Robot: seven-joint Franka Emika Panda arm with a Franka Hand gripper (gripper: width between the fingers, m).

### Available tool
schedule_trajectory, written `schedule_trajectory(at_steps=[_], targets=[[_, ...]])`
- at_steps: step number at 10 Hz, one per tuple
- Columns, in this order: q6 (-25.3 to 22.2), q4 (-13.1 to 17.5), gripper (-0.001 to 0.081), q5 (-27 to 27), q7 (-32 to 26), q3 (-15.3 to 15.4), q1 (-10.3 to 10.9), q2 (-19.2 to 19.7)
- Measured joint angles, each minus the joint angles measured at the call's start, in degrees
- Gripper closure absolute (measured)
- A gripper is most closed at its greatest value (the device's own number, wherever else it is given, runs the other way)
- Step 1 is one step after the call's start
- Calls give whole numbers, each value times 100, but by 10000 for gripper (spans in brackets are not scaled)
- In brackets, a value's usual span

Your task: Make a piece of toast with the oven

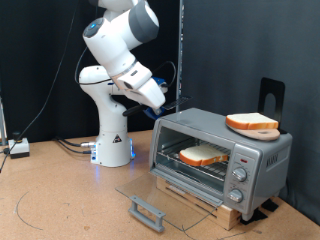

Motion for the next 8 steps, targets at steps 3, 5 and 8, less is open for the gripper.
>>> schedule_trajectory(at_steps=[3,5,8], targets=[[-179,-46,410,-92,191,438,237,-393],[-188,-103,410,-49,428,811,381,-624],[-293,-209,410,225,833,1226,668,-935]])
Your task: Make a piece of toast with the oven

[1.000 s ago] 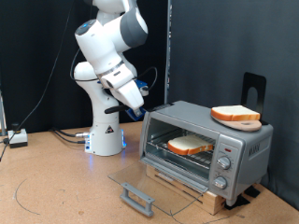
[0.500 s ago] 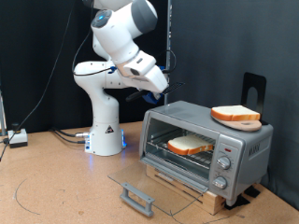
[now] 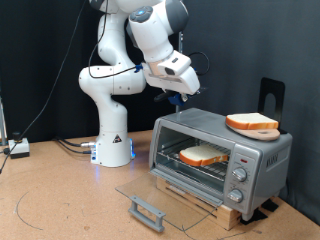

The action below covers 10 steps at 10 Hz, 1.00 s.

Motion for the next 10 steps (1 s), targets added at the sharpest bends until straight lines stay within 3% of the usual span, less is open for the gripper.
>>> schedule_trajectory(at_steps=[4,9,10], targets=[[777,-569,410,704,960,987,224,-570],[1210,-754,397,1392,1059,1681,308,-601],[1213,-759,212,1452,1060,1745,307,-601]])
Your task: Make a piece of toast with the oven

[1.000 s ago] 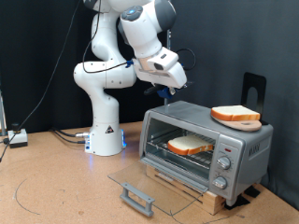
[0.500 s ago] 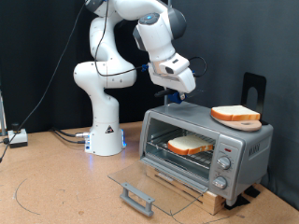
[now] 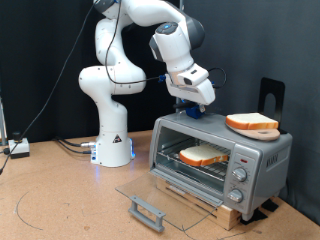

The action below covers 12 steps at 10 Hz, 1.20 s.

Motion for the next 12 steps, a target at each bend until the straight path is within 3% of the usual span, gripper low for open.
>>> schedule_trajectory(at_steps=[1,2,4,7,9,10,12], targets=[[0,-8,212,39,0,56,0,0],[0,-13,54,84,1,89,0,0],[1,-7,8,283,-27,67,0,-16],[-98,68,-2,607,-379,-446,-1,-283],[-399,203,-3,130,-538,-827,-32,-452],[-549,271,-3,-160,-560,-873,-64,-485],[-525,246,-3,-41,-593,-908,-79,-467]])
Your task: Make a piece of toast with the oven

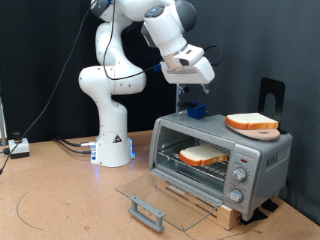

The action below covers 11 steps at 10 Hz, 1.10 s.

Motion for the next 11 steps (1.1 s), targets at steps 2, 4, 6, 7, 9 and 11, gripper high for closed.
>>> schedule_trajectory(at_steps=[2,4,6,7,9,11], targets=[[-50,1,-3,-188,-174,-276,-221,189],[-126,49,-3,-535,-192,-514,-551,444],[-124,77,-3,-719,-200,-715,-884,627],[-122,86,-3,-803,-276,-838,-1030,701],[-122,115,-3,-994,-515,-1116,-1285,871],[-124,180,-3,-1288,-728,-1364,-1530,1079]])
